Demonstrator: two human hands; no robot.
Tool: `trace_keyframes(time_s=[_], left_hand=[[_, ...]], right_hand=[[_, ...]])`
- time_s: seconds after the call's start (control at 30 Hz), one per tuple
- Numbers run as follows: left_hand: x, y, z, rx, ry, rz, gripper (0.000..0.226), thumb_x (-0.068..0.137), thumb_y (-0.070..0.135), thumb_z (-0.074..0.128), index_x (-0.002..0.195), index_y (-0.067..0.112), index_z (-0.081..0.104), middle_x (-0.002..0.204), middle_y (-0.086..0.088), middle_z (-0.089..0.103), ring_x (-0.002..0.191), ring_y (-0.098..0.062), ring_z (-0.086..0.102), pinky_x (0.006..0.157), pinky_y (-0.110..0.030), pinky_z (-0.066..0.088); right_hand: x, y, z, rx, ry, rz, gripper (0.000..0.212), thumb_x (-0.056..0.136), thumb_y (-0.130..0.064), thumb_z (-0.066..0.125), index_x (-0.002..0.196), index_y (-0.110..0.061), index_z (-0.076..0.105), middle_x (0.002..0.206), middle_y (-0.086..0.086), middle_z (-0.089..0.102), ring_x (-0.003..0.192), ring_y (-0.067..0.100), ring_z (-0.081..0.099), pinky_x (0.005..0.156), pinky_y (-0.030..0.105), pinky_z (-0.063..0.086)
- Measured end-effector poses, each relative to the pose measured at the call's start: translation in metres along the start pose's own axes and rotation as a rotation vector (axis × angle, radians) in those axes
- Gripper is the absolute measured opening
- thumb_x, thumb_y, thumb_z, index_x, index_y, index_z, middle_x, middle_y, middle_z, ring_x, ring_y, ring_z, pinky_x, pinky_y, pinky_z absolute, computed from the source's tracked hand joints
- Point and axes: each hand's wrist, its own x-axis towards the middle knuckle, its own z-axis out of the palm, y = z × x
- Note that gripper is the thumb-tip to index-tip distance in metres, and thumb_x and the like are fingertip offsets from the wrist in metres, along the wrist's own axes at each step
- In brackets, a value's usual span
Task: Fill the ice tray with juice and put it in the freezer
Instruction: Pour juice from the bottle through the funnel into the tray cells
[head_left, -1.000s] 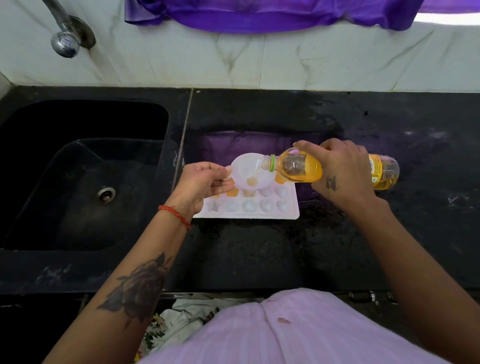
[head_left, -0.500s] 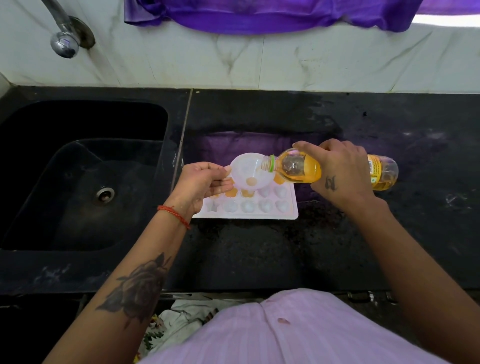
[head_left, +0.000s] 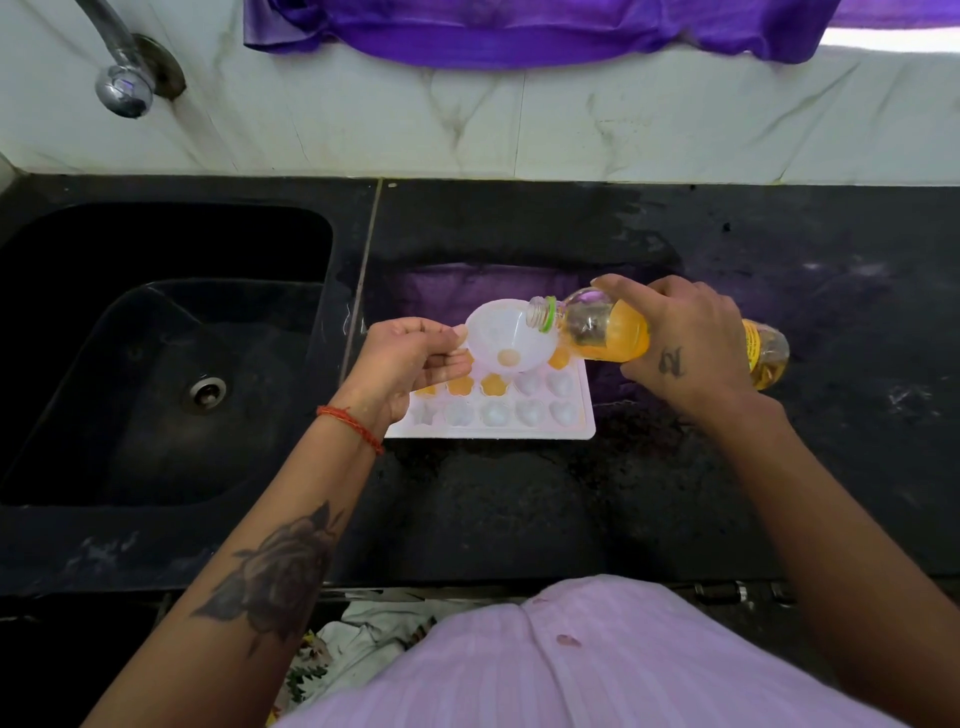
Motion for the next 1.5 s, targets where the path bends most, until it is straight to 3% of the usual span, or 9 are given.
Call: trace_keyframes(time_s=[0.3,0.6,1.17,1.5], left_hand=[[0.004,-0.002,0.016,0.012,-0.044,-0.01,0.009,0.081,0.003,0.068,0.074,0.003,0.064,0.052,-0.003,0.069,0.051,-0.013,0.069,0.049,-0.018,0.054],[0.006,-0.004,0.021,0.025,-0.049,-0.02,0.01,0.081,0.002,0.067,0.072,0.003,0.063,0.052,-0.003,0.069,0.05,-0.013,0.069,0.048,-0.018,0.054],[0.004,-0.004,0.019,0.021,-0.046,-0.021,0.008,0.081,0.003,0.067,0.074,0.003,0.064,0.052,-0.003,0.069,0.052,-0.013,0.069,0.049,-0.018,0.054],[0.007,-0.002,0.038,0.021,-0.081,-0.017,0.007,0.083,0.002,0.065,0.076,0.002,0.065,0.052,-0.003,0.069,0.052,-0.013,0.069,0.049,-0.018,0.054]], right_hand=[[-0.006,0.013,-0.004,-0.076,0.015,0.013,0.067,0.074,-0.011,0.068,0.133,-0.034,0.047,0.107,0.013,0.06,0.096,0.035,0.053,0.081,0.041,0.035],[-0.008,0.018,-0.001,-0.146,0.01,0.001,0.065,0.078,-0.02,0.071,0.134,-0.036,0.043,0.11,0.012,0.059,0.101,0.034,0.052,0.086,0.041,0.035],[-0.012,0.018,-0.004,0.022,-0.007,0.076,0.074,0.068,-0.014,0.075,0.133,-0.035,0.046,0.109,0.013,0.06,0.097,0.034,0.053,0.083,0.041,0.038],[-0.022,0.033,-0.008,-0.035,0.028,0.106,0.067,0.073,-0.018,0.074,0.132,-0.034,0.047,0.105,0.014,0.061,0.095,0.035,0.054,0.083,0.042,0.039]])
